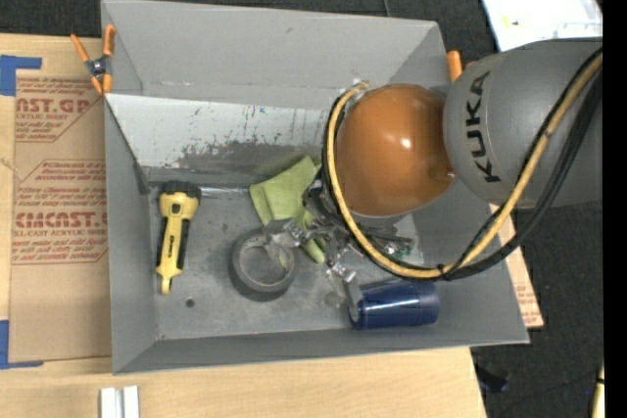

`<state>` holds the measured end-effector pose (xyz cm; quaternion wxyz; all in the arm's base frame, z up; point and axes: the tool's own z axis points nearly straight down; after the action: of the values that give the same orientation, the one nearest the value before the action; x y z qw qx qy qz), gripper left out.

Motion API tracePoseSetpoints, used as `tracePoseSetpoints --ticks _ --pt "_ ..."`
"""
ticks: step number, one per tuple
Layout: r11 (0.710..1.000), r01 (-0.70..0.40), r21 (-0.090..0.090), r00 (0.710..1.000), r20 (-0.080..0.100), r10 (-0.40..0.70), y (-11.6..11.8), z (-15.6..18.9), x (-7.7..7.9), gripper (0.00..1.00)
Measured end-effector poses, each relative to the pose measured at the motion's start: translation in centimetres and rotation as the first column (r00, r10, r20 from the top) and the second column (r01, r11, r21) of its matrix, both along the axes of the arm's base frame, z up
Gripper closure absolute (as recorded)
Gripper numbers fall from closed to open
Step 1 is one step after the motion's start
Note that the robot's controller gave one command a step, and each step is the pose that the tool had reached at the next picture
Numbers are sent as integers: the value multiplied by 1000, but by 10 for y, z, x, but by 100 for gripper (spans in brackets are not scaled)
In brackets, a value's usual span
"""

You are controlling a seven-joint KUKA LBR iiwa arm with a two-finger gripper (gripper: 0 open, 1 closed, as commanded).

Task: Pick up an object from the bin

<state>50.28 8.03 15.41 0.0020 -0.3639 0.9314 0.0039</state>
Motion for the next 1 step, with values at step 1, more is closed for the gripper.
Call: tracePoseSetpoints --ticks 1 --pt "998 -70 0 998 2 70 -21 -13 5 0"
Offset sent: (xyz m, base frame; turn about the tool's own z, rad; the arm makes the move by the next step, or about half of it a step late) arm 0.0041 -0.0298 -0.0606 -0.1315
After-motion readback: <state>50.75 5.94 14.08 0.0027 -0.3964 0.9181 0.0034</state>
